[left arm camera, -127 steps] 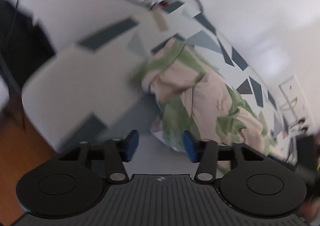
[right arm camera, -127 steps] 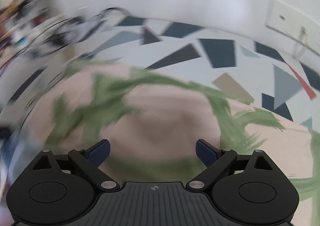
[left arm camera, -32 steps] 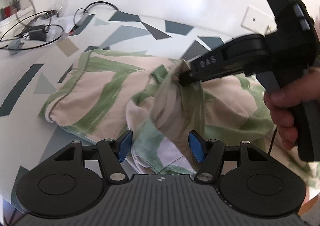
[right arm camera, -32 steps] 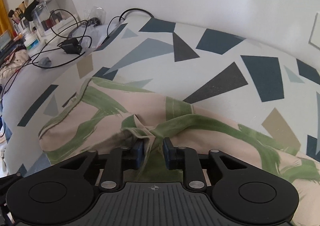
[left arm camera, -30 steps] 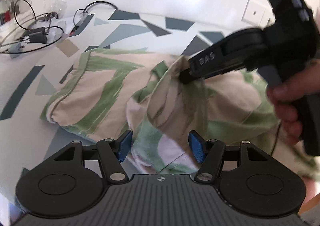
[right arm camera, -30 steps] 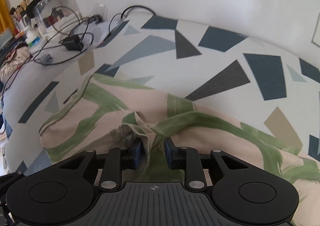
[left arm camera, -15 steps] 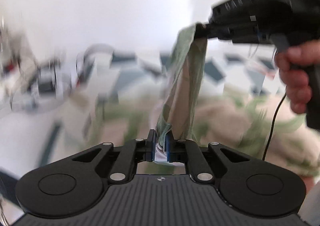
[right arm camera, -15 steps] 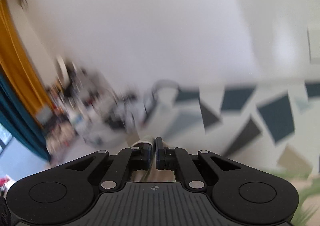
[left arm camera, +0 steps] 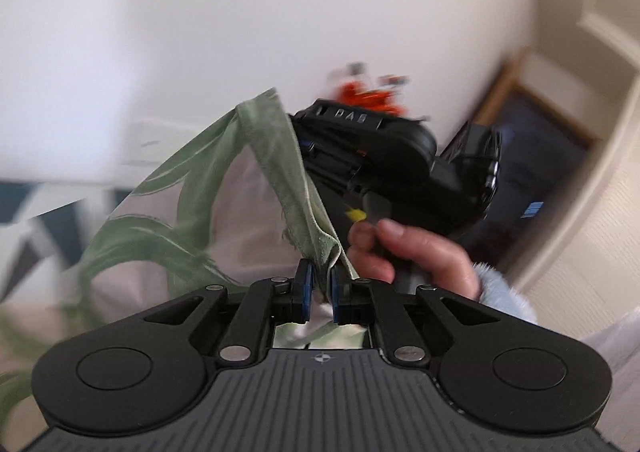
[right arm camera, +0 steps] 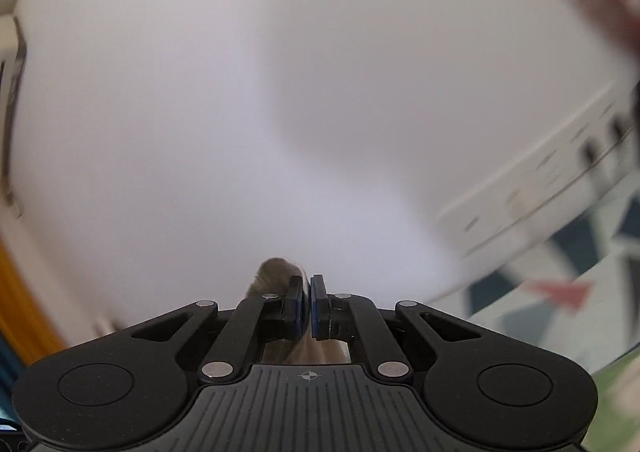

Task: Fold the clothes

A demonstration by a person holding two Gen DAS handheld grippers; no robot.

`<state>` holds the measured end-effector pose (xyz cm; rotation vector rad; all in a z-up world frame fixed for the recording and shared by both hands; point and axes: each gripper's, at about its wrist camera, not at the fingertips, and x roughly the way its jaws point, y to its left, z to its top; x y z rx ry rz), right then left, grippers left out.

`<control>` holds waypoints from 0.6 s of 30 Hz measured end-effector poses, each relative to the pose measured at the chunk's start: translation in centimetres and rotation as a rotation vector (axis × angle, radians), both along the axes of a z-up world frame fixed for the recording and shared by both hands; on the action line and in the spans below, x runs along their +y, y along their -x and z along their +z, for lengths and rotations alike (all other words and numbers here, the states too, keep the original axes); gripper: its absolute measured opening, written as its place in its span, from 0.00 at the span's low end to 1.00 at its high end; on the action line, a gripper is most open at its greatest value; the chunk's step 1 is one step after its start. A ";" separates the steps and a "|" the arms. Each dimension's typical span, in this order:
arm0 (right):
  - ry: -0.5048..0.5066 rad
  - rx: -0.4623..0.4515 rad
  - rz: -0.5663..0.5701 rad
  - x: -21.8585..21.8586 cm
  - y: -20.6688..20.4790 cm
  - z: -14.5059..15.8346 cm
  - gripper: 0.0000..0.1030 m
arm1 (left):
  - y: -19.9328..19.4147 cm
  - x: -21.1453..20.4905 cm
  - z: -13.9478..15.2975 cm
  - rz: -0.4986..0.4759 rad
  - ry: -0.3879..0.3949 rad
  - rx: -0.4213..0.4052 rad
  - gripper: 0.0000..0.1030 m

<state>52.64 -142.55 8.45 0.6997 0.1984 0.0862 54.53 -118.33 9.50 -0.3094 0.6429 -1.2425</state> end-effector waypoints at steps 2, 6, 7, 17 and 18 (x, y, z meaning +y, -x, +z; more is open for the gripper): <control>0.067 -0.062 -0.069 -1.4 2.0 3.0 0.04 | -0.1 0.0 0.6 -0.023 0.102 0.038 0.09; 0.218 -0.165 -0.095 -0.8 2.8 7.8 0.04 | -1.2 2.0 0.2 0.009 0.232 0.115 0.09; 0.261 -0.163 -0.074 0.3 1.7 8.2 0.04 | -1.6 3.1 -0.3 0.038 0.242 0.133 0.09; 0.354 0.357 0.503 18.9 -19.6 -8.0 0.04 | -5.9 24.2 -18.1 0.741 -0.065 0.443 0.07; 0.360 0.419 0.549 21.7 -21.1 -10.6 0.04 | -6.1 26.0 -19.7 0.795 -0.104 0.466 0.07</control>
